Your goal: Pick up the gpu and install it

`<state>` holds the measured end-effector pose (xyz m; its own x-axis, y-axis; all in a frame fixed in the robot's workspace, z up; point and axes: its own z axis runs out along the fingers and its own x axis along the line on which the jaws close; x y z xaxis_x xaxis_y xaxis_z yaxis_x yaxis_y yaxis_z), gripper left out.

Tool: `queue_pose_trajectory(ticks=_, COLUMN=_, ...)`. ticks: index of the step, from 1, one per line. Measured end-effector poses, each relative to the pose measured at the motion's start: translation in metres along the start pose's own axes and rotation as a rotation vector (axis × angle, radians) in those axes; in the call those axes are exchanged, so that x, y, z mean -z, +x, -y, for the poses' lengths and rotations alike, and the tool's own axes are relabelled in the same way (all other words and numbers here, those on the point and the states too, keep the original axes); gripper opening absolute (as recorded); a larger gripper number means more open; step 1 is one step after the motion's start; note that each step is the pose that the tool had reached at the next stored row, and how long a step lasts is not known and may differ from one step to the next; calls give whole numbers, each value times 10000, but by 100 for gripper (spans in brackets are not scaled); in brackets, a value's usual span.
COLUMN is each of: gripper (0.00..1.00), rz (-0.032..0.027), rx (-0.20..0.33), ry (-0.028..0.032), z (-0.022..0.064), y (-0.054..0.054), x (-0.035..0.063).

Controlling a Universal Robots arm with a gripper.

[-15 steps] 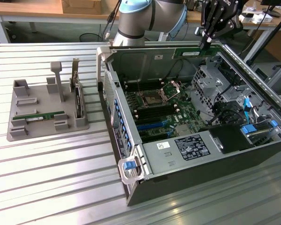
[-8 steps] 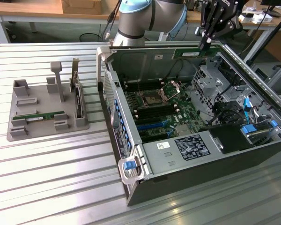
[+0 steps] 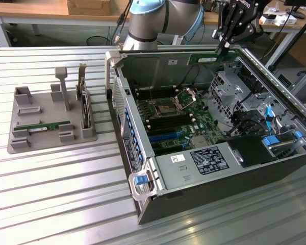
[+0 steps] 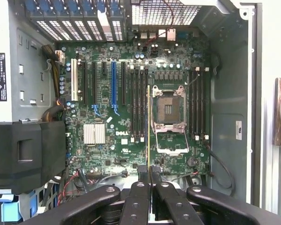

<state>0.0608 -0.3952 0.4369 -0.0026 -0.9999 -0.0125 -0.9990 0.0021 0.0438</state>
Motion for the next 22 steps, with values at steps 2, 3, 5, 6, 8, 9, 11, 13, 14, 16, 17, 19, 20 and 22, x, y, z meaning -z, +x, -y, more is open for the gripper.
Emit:
queue_pose_trajectory(ticks=2, gripper=12, rz=0, rx=1, ry=0, z=0, y=0, x=-7)
queue_pose_trajectory(ticks=3, gripper=12, rz=0, rx=0, ry=0, z=1, y=0, x=-9)
queue_pose_trajectory(ticks=5, gripper=12, rz=0, rx=0, ry=0, z=1, y=0, x=-15)
queue_pose_trajectory(ticks=6, gripper=12, rz=0, rx=0, ry=0, z=1, y=0, x=-17)
queue_pose_trajectory(ticks=8, gripper=12, rz=1, rx=1, ry=0, z=1, y=0, x=-24)
queue_pose_trajectory(ticks=9, gripper=12, rz=0, rx=0, ry=0, z=2, y=1, x=-36)
queue_pose_trajectory(ticks=11, gripper=12, rz=0, rx=1, ry=0, z=2, y=1, x=-43)
queue_pose_trajectory(ticks=13, gripper=12, rz=0, rx=0, ry=0, z=2, y=1, x=-50)
queue_pose_trajectory(ticks=14, gripper=12, rz=0, rx=0, ry=0, z=2, y=1, x=-52)
queue_pose_trajectory(ticks=16, gripper=12, rz=0, rx=0, ry=0, z=3, y=1, x=-59)
queue_pose_trajectory(ticks=17, gripper=12, rz=1, rx=0, ry=0, z=3, y=1, x=-64)
queue_pose_trajectory(ticks=19, gripper=12, rz=0, rx=0, ry=0, z=3, y=1, x=-68)
queue_pose_trajectory(ticks=20, gripper=12, rz=0, rx=1, ry=0, z=3, y=1, x=-70)
queue_pose_trajectory(ticks=22, gripper=12, rz=1, rx=0, ry=0, z=3, y=1, x=-75)
